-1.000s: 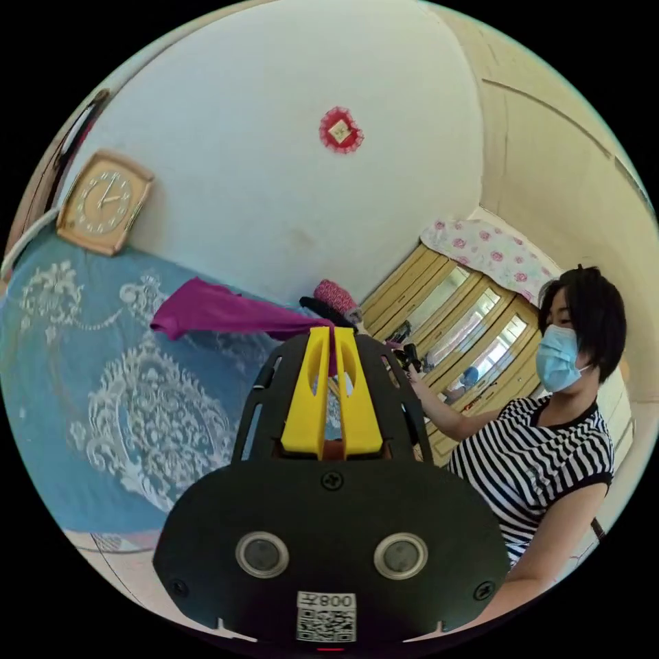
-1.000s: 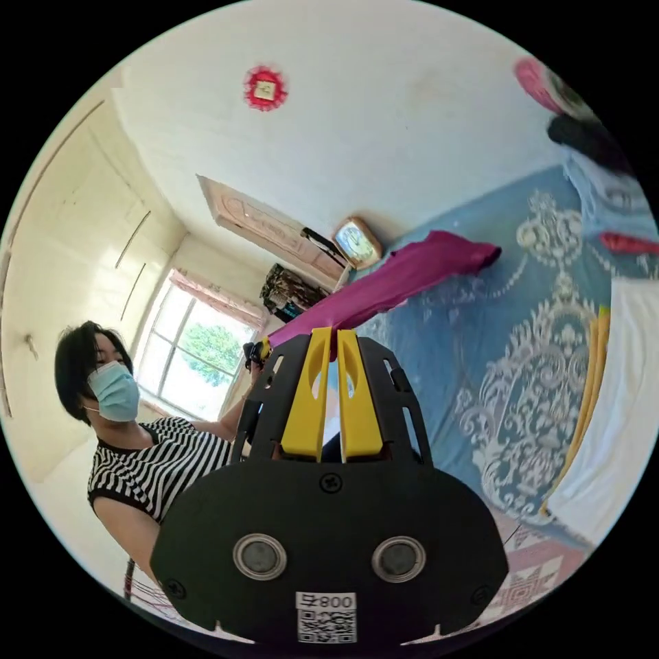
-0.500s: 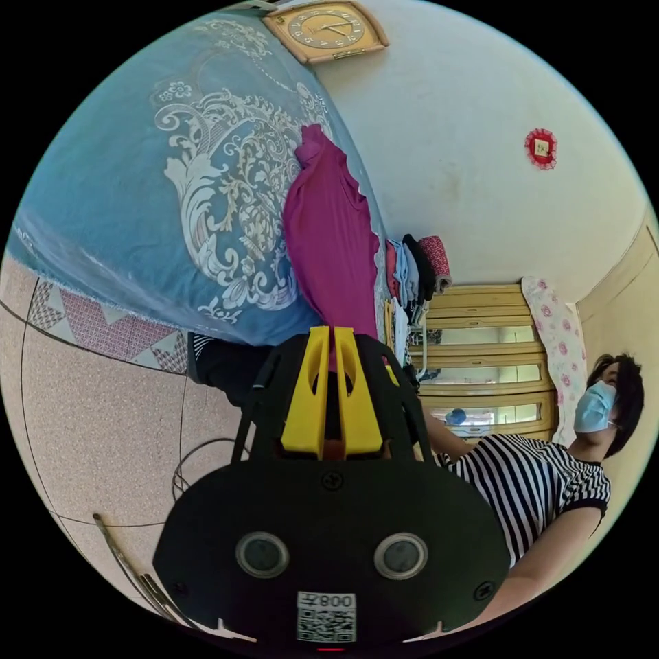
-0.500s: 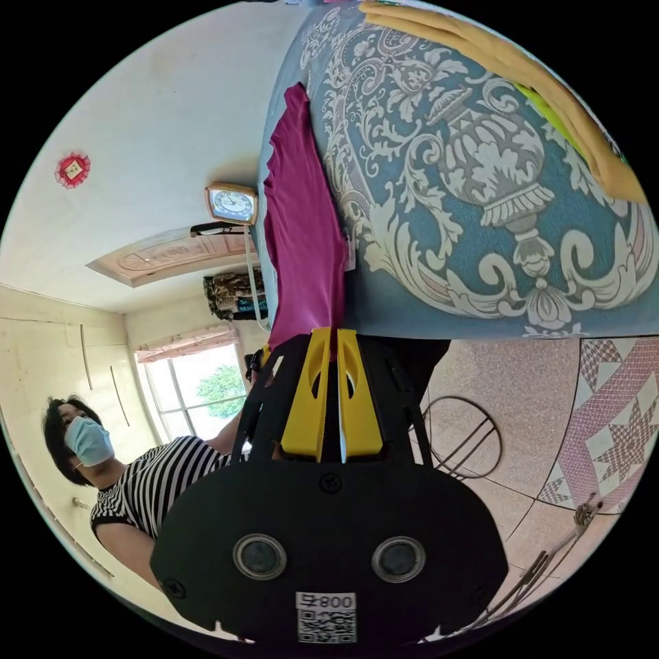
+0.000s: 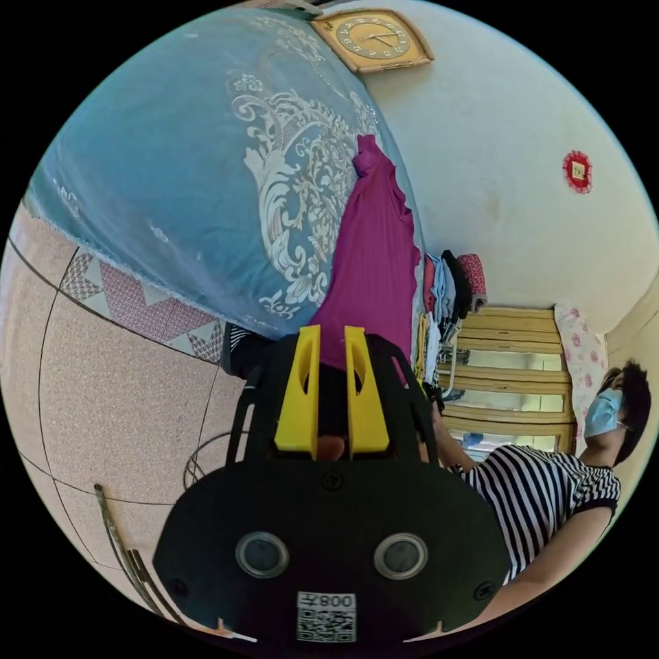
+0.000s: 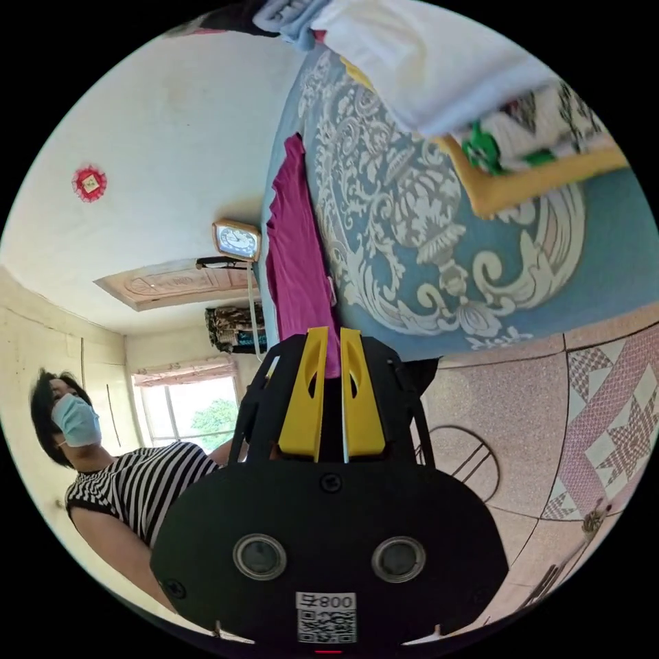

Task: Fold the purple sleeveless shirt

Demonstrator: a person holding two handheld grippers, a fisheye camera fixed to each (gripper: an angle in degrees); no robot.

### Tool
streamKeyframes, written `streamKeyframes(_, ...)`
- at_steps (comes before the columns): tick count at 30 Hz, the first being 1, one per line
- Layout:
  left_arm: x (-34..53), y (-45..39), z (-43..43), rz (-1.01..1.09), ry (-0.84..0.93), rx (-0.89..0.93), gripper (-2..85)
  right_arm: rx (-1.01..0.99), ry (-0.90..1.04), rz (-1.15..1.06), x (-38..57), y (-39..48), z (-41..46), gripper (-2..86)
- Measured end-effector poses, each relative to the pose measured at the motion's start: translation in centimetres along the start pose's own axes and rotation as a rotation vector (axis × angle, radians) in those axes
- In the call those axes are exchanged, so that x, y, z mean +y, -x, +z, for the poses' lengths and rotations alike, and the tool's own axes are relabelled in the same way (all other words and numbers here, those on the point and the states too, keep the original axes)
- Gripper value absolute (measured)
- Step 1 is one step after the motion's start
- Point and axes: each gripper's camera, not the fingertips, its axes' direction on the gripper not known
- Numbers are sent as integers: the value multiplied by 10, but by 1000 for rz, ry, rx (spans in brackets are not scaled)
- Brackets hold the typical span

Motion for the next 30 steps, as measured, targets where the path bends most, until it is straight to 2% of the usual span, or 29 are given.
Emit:
streamKeyframes(5, -86, -25, 70, 217, 80, 13, 65, 81, -62, -181, -60, 46, 26, 28)
streamKeyframes(9, -164, -69, 172, 459, 209, 57, 67, 192, -110, -269, -122, 72, 74, 32)
streamKeyframes(14, -237, -115, 302, 708, 340, 31, 71, 251, -159, -293, -183, 79, 122, 43)
streamKeyframes(19, -300, -142, 433, 900, 389, -64, 80, 356, -204, -313, -220, 79, 152, 67)
streamKeyframes(26, -361, -151, 549, 1069, 408, -220, 101, 387, -229, -346, -238, 68, 179, 69)
streamKeyframes(30, -384, -142, 608, 1194, 442, -372, 103, 368, -285, -381, -236, 68, 188, 72)
